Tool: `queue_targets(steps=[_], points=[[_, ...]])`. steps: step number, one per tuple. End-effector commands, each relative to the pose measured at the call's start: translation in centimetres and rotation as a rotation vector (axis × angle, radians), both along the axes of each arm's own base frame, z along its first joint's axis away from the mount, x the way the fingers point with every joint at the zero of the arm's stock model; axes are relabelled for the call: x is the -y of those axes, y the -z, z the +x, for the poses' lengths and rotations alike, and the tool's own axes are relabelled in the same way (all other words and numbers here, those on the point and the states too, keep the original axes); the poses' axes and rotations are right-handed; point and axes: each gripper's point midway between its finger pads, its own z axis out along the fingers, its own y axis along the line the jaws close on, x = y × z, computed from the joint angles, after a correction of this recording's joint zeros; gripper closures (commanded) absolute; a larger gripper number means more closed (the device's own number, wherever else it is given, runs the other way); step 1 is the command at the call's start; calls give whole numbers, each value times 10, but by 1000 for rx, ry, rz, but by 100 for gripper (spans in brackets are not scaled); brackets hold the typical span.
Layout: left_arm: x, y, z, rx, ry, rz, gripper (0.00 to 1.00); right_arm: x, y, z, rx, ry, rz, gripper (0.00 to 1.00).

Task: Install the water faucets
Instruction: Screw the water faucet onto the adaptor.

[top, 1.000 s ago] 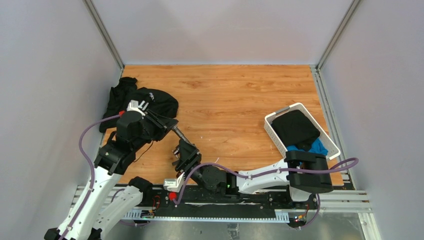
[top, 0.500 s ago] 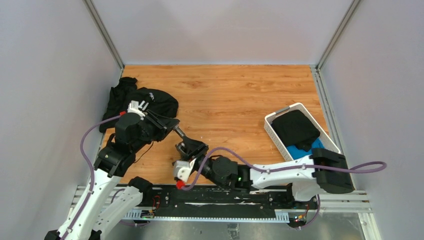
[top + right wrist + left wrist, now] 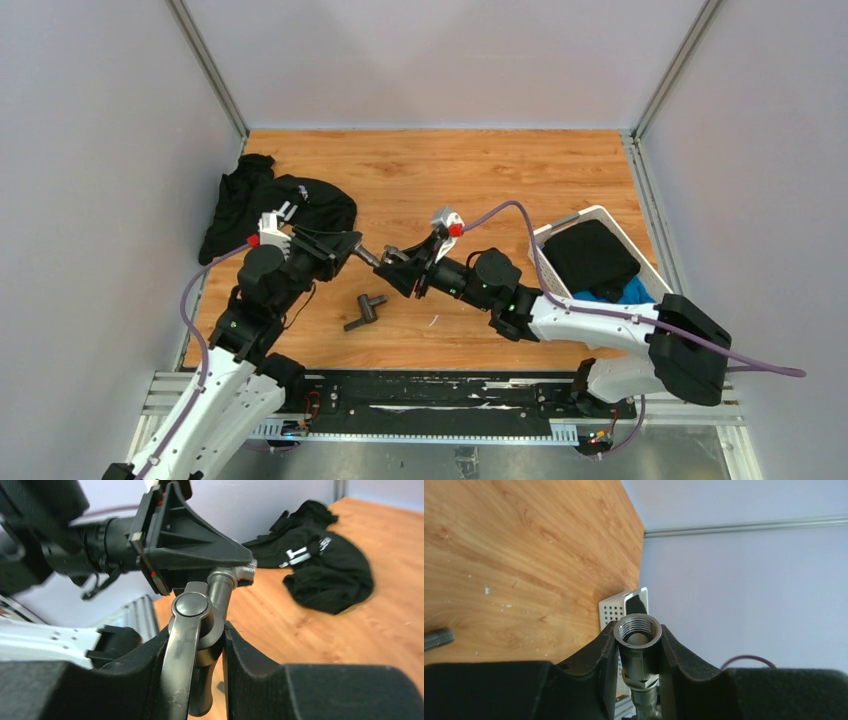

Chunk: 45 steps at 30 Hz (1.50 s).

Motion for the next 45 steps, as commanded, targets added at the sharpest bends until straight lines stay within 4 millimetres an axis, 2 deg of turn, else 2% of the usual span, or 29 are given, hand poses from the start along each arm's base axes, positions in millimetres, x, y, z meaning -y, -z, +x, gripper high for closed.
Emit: queue_targets(steps=[1, 2, 5, 7, 9, 10, 11, 15, 18, 20, 26, 28, 31, 33, 35, 37, 40, 43, 45], points=[[1, -50, -7, 330, 34, -18, 100, 11, -15, 16, -401, -63, 293, 91], [-2, -52, -7, 356, 18, -24, 100, 12, -17, 17, -439, -78, 331, 88], [-10, -46, -7, 368, -29, -28, 100, 12, -9, 25, -574, -126, 393, 64], [-21, -39, -4, 358, -88, -22, 100, 9, 1, 27, -651, -154, 392, 52], [-31, -33, -3, 347, -147, -34, 100, 7, 13, 28, -693, -159, 364, 36], [-36, -31, -3, 348, -171, -39, 100, 5, 22, 26, -721, -160, 337, 24], [-40, -30, -3, 350, -195, -46, 100, 3, 30, 24, -749, -167, 297, 21], [-53, -26, -5, 337, -252, -18, 100, 2, 59, 15, -788, -161, 98, 18], [-55, -23, -6, 307, -251, 31, 100, 13, 65, 12, -758, -120, 23, 17], [-54, -23, -7, 291, -241, 62, 100, 26, 77, 11, -728, -57, -90, 16], [-53, -19, -7, 196, -221, 131, 100, 76, 81, 15, -506, 129, -360, 14], [-52, -18, -7, 164, -213, 136, 100, 93, 74, 19, -380, 190, -410, 14], [-51, -16, -8, 116, -208, 147, 100, 109, 47, 21, -83, 258, -472, 14], [-50, -18, -8, 86, -202, 163, 100, 110, 20, 20, 209, 290, -525, 14], [-50, -16, -8, 46, -193, 188, 100, 103, 8, 14, 391, 278, -587, 13], [-48, -15, -8, 13, -178, 211, 100, 95, 9, 9, 494, 241, -678, 11], [-45, -16, -8, -28, -158, 226, 100, 84, 2, 5, 633, 256, -722, 10], [-42, -19, -9, -49, -141, 228, 100, 66, -5, -17, 834, 205, -727, 9], [-39, -22, -10, -58, -129, 227, 100, 57, -7, -24, 953, 227, -760, 9]])
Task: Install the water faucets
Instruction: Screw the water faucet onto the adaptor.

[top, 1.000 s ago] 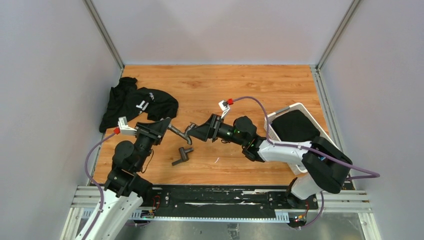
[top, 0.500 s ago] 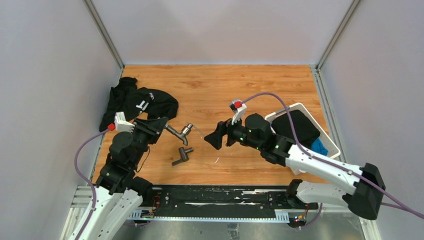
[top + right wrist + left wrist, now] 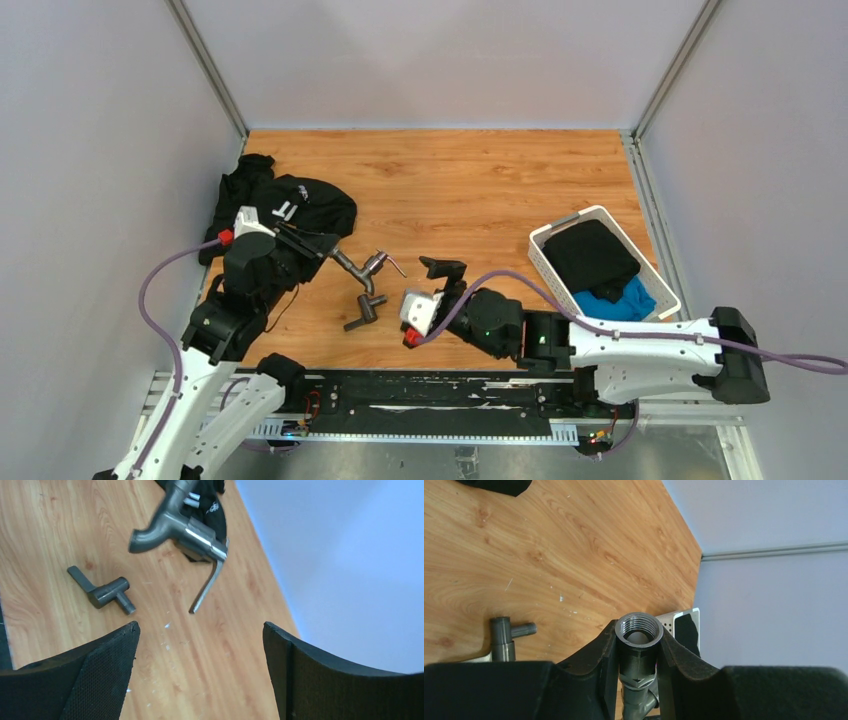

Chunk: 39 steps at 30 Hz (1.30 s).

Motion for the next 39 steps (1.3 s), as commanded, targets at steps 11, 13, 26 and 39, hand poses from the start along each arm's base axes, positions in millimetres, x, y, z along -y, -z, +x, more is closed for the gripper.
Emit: queue_targets(steps=[11, 13, 26, 39], points=[[16, -18, -5, -47, 72, -45, 100, -65, -17, -10, 826, 131, -188, 5], [18, -15, -6, -48, 80, -59, 100, -69, -21, -6, 893, 206, -174, 4], [22, -7, -8, -58, 103, -60, 100, -75, -23, 16, 878, 291, -135, 35], [25, -9, -6, 4, 108, -113, 100, -80, -28, 21, 743, 321, -26, 100]])
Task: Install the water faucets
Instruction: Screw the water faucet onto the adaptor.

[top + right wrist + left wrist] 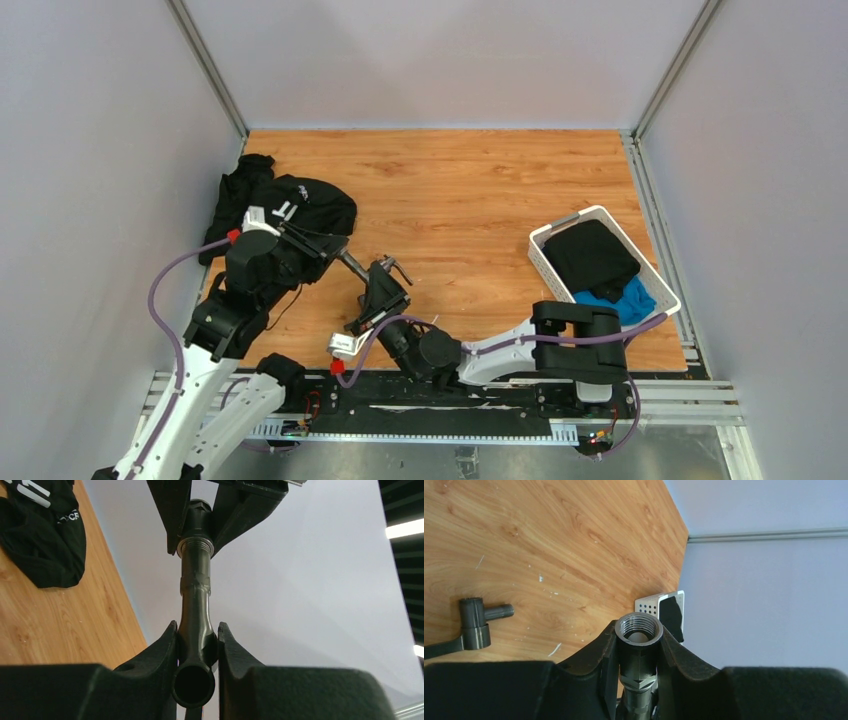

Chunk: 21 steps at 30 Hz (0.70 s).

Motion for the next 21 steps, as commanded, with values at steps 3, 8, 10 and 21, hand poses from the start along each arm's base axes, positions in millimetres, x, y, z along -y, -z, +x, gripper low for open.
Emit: queue_targets(steps=[3, 8, 10, 21], points=[[8, -14, 2, 114, 35, -66, 100, 2, -18, 4, -171, -26, 213, 100], [15, -19, 3, 167, 77, -69, 100, -1, -12, -4, -432, -140, 323, 100], [17, -22, 4, 201, 88, -69, 100, -2, -15, -13, -576, -231, 393, 100], [14, -35, 5, 326, 86, -68, 100, 2, -48, -50, -1194, -677, 703, 100]])
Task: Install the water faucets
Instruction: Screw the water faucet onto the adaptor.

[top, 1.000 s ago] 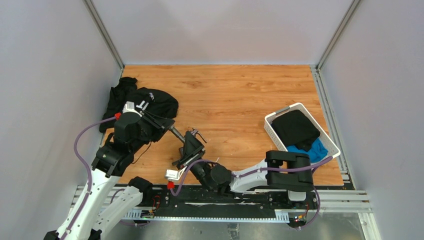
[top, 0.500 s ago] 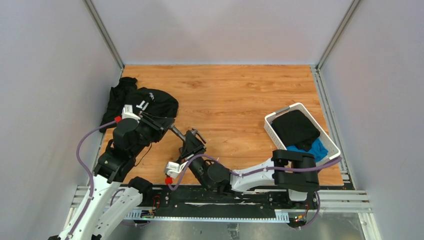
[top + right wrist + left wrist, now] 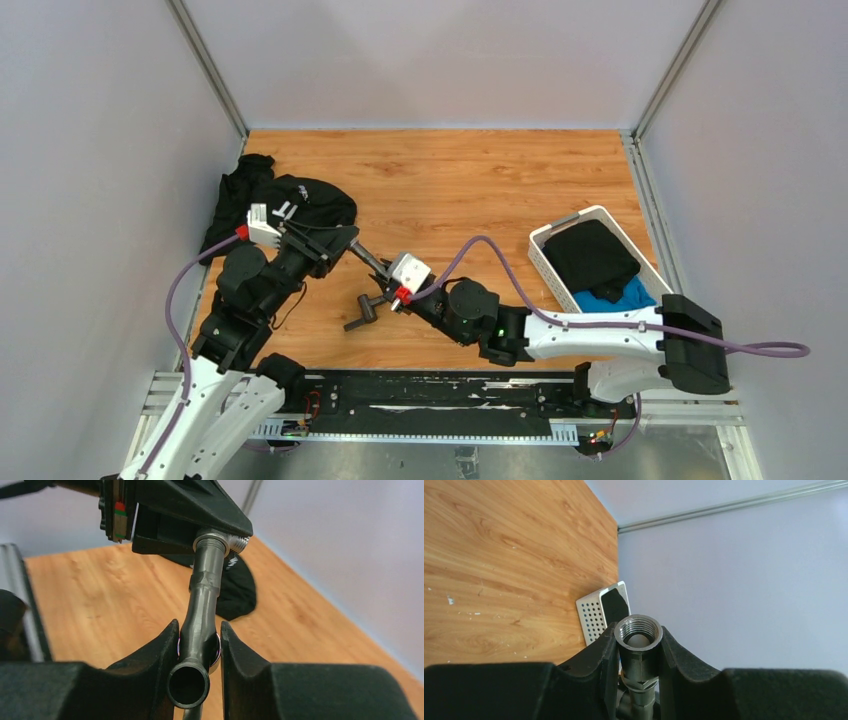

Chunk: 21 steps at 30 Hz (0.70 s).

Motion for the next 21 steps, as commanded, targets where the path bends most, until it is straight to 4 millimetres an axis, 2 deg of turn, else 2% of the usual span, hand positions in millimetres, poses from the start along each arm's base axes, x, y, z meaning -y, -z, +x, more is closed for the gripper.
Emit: queue_targets(steps=[1, 5, 9, 21], points=[[-8, 6, 5, 74, -32, 106, 100, -9, -31, -40, -338, -277, 250, 100], [-7, 7, 5, 91, -25, 108, 100, -3, -38, -45, -538, -372, 346, 100], [-4, 9, 7, 104, -14, 100, 100, 11, -48, -31, -709, -384, 499, 100], [-5, 19, 15, 96, -37, 98, 100, 26, -61, -15, -965, -439, 665, 100]])
